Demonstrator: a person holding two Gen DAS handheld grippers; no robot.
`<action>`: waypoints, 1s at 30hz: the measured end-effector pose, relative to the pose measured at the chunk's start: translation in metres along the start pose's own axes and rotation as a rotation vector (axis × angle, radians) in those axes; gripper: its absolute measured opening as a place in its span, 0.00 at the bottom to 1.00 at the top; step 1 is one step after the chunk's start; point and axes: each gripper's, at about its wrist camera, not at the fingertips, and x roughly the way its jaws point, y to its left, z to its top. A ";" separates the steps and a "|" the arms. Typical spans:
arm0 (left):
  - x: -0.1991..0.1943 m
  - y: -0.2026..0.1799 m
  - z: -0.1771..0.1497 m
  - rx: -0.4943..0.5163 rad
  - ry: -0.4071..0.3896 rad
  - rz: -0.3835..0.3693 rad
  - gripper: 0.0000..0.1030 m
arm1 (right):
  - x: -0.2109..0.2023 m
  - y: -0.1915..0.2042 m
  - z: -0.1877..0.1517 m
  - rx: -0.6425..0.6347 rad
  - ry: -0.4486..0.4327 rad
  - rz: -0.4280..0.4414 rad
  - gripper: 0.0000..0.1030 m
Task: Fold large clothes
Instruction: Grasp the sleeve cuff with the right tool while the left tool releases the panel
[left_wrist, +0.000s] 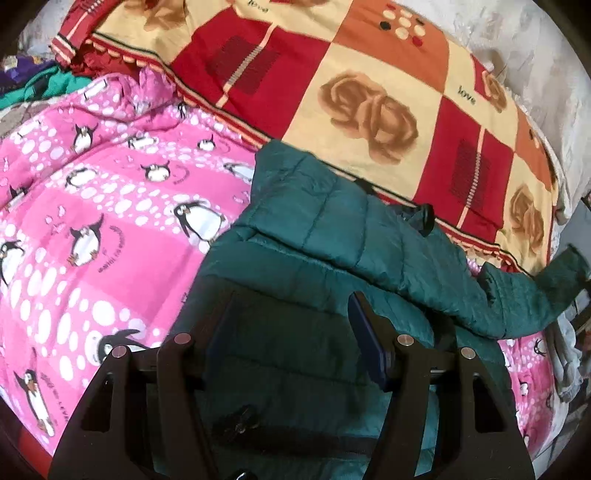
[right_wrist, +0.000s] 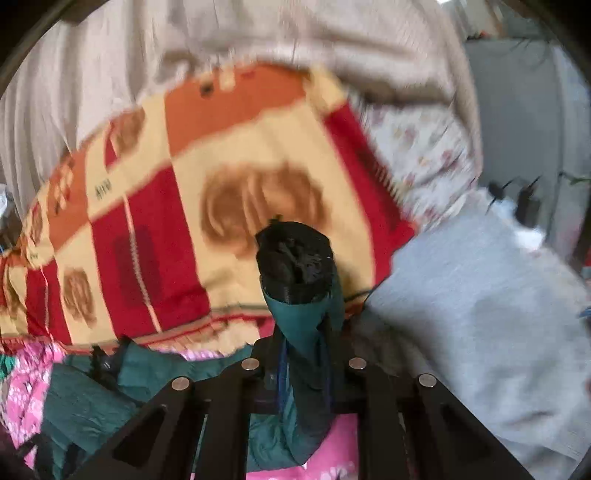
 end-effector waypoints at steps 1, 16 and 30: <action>-0.005 0.000 0.001 0.004 -0.010 -0.004 0.60 | -0.025 0.000 0.007 0.015 -0.034 -0.015 0.13; -0.061 0.048 -0.016 -0.057 -0.010 0.230 0.78 | -0.078 0.161 -0.043 0.009 0.004 0.216 0.13; -0.028 0.064 -0.022 -0.087 0.152 0.312 0.78 | 0.065 0.383 -0.197 -0.197 0.346 0.367 0.13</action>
